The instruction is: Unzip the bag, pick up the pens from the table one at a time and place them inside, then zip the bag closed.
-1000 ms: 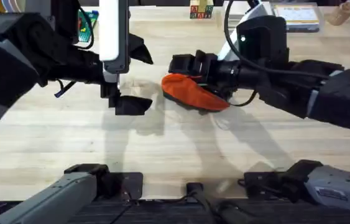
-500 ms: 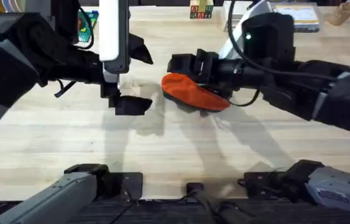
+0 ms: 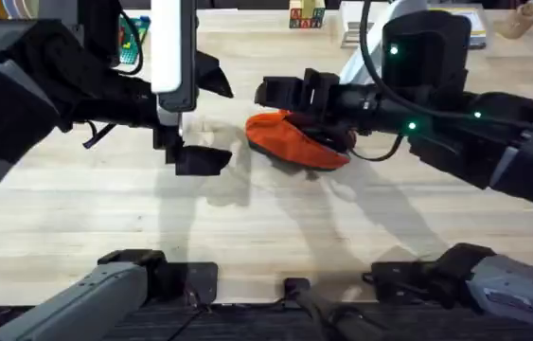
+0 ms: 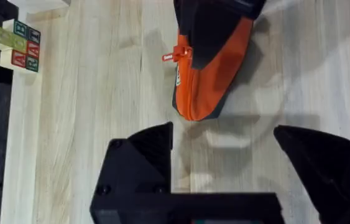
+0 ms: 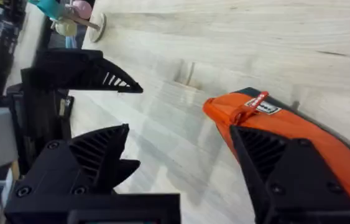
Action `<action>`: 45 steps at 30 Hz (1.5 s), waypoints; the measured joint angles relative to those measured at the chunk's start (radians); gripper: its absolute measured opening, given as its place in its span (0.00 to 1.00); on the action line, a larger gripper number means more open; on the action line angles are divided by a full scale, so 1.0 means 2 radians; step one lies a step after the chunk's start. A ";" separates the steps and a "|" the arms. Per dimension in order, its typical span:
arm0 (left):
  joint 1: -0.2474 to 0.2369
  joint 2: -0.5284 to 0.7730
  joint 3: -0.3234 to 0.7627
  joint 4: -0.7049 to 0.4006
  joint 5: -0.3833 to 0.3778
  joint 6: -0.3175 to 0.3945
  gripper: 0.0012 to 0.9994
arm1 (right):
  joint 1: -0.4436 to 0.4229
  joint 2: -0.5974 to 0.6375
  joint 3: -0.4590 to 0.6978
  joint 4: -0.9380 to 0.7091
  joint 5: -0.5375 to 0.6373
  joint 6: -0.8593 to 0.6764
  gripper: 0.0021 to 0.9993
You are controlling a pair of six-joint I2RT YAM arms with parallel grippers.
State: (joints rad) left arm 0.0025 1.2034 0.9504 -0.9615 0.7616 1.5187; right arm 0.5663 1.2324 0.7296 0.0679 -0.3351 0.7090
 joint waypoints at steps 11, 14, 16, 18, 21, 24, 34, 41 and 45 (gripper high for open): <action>0.000 0.000 0.000 0.000 0.000 0.000 0.99 | 0.000 -0.031 0.011 -0.085 0.010 -0.022 1.00; 0.000 0.000 0.000 0.000 0.000 0.000 0.99 | 0.000 -0.030 0.032 -0.157 0.028 -0.038 1.00; 0.000 0.000 0.000 0.000 0.000 0.000 0.99 | 0.000 -0.030 0.056 -0.196 0.043 -0.050 1.00; 0.000 0.000 0.000 0.000 0.000 0.000 0.99 | 0.000 -0.030 0.084 -0.224 0.061 -0.062 1.00; 0.000 0.000 0.000 0.002 0.000 0.000 0.99 | 0.000 -0.030 0.122 -0.258 0.086 -0.082 1.00; 0.000 0.000 0.000 0.003 0.001 0.000 0.99 | 0.000 -0.030 0.149 -0.286 0.110 -0.099 1.00; 0.000 0.029 0.000 0.020 0.006 0.000 0.99 | 0.000 -0.015 0.193 -0.311 0.145 -0.119 1.00; 0.002 0.069 0.000 0.064 0.018 0.000 0.99 | 0.000 0.020 0.205 -0.313 0.146 -0.124 1.00; 0.016 0.095 0.000 0.080 0.041 0.000 0.99 | 0.004 0.024 0.210 -0.313 0.147 -0.136 1.00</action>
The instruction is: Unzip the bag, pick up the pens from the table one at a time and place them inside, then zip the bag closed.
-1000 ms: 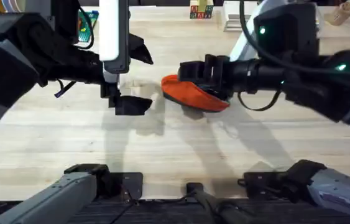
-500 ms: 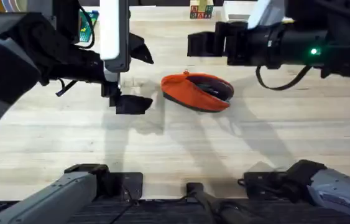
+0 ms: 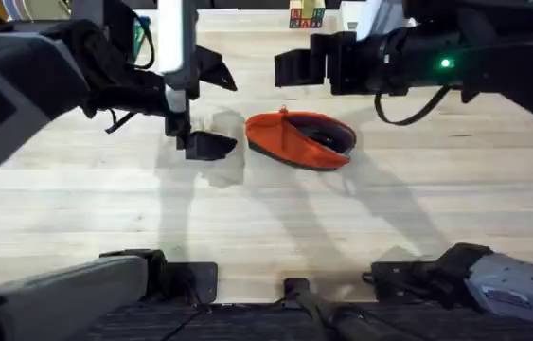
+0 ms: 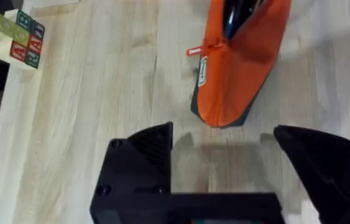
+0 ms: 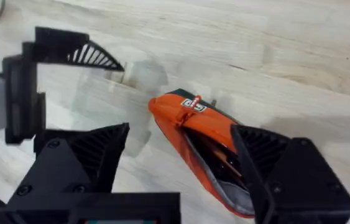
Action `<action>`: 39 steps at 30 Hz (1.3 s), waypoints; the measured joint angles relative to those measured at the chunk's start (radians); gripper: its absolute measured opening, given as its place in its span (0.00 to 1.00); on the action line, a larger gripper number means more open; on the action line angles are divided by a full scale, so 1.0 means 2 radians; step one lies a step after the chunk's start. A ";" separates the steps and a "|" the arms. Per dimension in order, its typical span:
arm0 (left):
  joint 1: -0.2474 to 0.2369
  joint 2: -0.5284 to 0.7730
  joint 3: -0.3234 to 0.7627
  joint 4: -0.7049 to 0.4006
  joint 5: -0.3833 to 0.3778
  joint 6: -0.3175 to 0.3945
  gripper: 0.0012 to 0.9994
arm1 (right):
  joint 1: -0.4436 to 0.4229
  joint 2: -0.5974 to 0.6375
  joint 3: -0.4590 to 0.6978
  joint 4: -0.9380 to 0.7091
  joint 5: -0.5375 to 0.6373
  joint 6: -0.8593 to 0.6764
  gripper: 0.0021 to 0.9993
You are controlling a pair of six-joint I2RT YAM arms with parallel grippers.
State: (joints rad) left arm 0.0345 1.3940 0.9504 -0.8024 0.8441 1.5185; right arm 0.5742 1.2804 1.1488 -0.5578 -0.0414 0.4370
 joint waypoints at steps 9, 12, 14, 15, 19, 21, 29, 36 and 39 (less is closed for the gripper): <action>0.047 0.056 0.000 0.011 0.079 0.000 0.99 | 0.005 0.022 0.005 0.001 0.002 -0.012 1.00; 0.051 0.058 0.000 0.012 0.091 0.000 0.99 | 0.011 0.046 0.006 0.003 0.002 -0.012 1.00; 0.051 0.058 0.000 0.014 0.096 0.000 0.99 | 0.014 0.061 0.006 0.011 0.002 -0.012 1.00; 0.051 0.058 0.000 0.014 0.099 0.000 0.99 | 0.015 0.067 0.006 0.015 0.002 -0.012 1.00; 0.051 0.058 0.000 0.014 0.104 0.000 0.99 | 0.016 0.081 0.006 0.028 0.002 -0.008 1.00; 0.051 0.058 0.000 0.014 0.105 0.000 0.99 | 0.016 0.084 0.006 0.034 0.002 -0.007 1.00; 0.051 0.058 0.000 0.014 0.105 0.000 0.99 | 0.016 0.114 0.006 0.047 0.002 -0.003 1.00; 0.051 0.058 0.000 0.014 0.105 0.000 0.99 | 0.016 0.155 0.006 0.050 0.002 0.002 1.00; 0.051 0.058 0.000 0.014 0.106 0.000 0.99 | 0.016 0.162 0.006 0.054 0.002 0.006 0.99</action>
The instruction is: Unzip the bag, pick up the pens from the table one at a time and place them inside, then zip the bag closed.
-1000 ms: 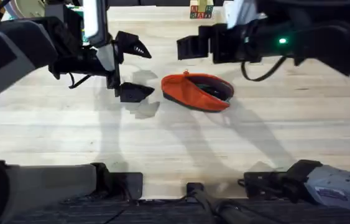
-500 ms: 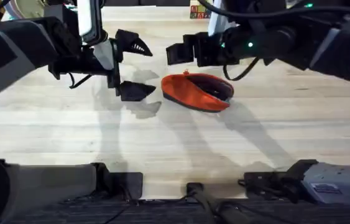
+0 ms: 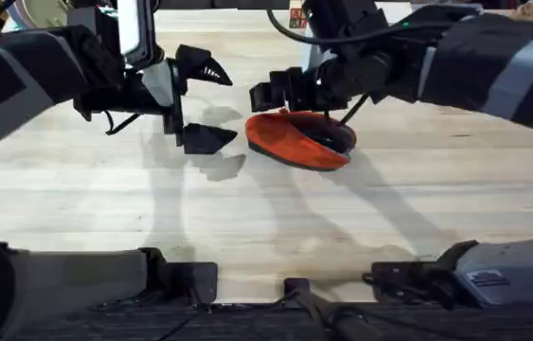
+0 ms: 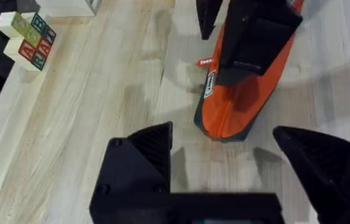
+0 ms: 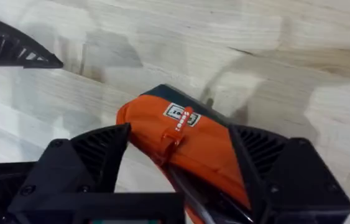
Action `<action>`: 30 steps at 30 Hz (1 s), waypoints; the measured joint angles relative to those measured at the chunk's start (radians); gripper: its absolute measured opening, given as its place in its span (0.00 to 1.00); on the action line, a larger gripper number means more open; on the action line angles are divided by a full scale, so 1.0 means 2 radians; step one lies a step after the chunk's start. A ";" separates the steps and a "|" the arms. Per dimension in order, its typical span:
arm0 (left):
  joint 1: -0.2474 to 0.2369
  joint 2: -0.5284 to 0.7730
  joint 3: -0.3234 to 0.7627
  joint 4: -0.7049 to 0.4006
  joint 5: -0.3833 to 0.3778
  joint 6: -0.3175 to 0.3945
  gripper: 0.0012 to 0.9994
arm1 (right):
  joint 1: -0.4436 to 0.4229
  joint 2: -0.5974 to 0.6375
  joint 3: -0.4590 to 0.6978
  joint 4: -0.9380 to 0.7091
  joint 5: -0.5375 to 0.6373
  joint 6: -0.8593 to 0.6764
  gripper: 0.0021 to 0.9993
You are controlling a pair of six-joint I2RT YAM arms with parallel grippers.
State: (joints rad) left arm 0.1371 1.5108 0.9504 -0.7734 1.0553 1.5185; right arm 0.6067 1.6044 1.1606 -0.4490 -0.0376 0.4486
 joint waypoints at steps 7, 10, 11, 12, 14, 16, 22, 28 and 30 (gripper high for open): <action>0.000 0.000 0.000 0.001 0.000 0.000 0.99 | 0.000 0.001 0.000 0.000 0.000 0.008 0.89; 0.000 0.000 0.000 0.002 0.000 0.000 0.99 | 0.000 0.001 0.000 0.000 -0.002 0.012 0.85; 0.000 0.000 0.000 0.002 0.000 0.000 0.99 | 0.000 0.001 0.000 0.000 -0.005 0.013 0.84; 0.000 0.000 0.000 0.002 0.000 0.000 0.99 | 0.000 0.001 0.000 0.000 -0.007 0.013 0.83; 0.000 0.000 0.000 0.002 0.000 0.000 0.99 | 0.001 0.001 0.000 0.000 -0.011 0.014 0.82; 0.000 0.000 0.000 0.002 0.000 0.000 0.99 | 0.001 0.001 0.000 0.000 -0.013 0.015 0.81; 0.000 0.000 0.000 0.002 0.000 0.000 0.99 | 0.004 0.001 0.000 -0.009 -0.018 0.015 0.73; 0.000 0.000 0.000 0.004 0.000 0.000 0.99 | 0.006 0.001 0.000 -0.009 -0.021 0.020 0.40; 0.000 0.000 0.000 0.004 0.000 0.000 0.99 | 0.006 0.001 0.000 -0.009 -0.021 0.020 0.34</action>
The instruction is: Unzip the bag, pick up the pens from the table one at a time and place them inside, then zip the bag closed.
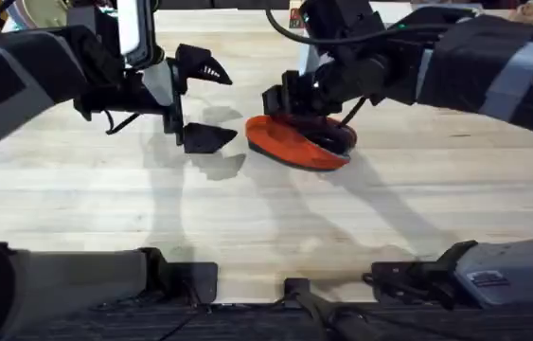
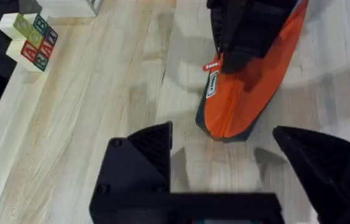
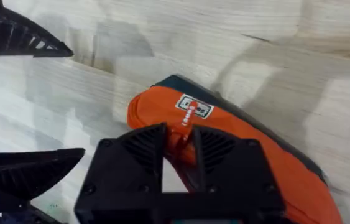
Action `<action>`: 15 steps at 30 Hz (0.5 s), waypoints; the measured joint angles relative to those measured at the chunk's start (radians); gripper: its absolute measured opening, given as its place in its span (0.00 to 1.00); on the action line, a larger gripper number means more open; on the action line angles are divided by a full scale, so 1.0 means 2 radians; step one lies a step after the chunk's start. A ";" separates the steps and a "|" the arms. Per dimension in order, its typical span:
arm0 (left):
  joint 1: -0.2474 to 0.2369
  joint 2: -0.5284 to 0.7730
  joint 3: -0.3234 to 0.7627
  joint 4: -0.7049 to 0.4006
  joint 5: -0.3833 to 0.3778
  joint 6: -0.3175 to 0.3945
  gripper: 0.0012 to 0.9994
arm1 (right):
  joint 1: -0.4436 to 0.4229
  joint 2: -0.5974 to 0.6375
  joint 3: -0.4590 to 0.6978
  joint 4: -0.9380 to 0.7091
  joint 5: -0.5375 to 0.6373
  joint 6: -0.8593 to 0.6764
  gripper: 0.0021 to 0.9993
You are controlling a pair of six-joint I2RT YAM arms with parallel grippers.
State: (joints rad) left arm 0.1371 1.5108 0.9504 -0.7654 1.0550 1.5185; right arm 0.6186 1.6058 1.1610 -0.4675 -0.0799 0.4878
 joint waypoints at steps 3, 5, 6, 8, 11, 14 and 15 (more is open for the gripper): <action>0.000 0.000 0.000 0.000 0.000 0.000 0.99 | 0.000 0.000 0.000 0.000 0.000 0.001 0.25; 0.000 0.000 0.000 0.000 0.000 0.000 0.99 | 0.000 0.000 0.000 0.000 0.000 0.001 0.20; 0.000 0.000 0.000 0.000 0.000 0.000 0.99 | 0.000 0.000 0.000 0.000 0.000 0.001 0.17; 0.000 0.000 0.000 0.000 0.000 0.000 0.99 | 0.000 0.000 0.000 -0.001 0.000 0.001 0.08; 0.000 0.000 0.000 0.000 0.000 0.000 0.99 | 0.000 0.000 0.000 -0.001 0.000 0.001 0.03; 0.000 0.000 0.000 0.000 0.000 0.000 0.99 | 0.000 0.000 0.000 0.001 0.000 0.001 0.03; 0.000 0.000 0.000 0.000 0.000 0.000 0.99 | 0.000 0.000 0.000 0.002 0.000 0.001 0.03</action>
State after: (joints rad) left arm 0.1371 1.5108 0.9504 -0.7654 1.0550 1.5185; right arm 0.6188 1.6058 1.1610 -0.4629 -0.0792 0.4901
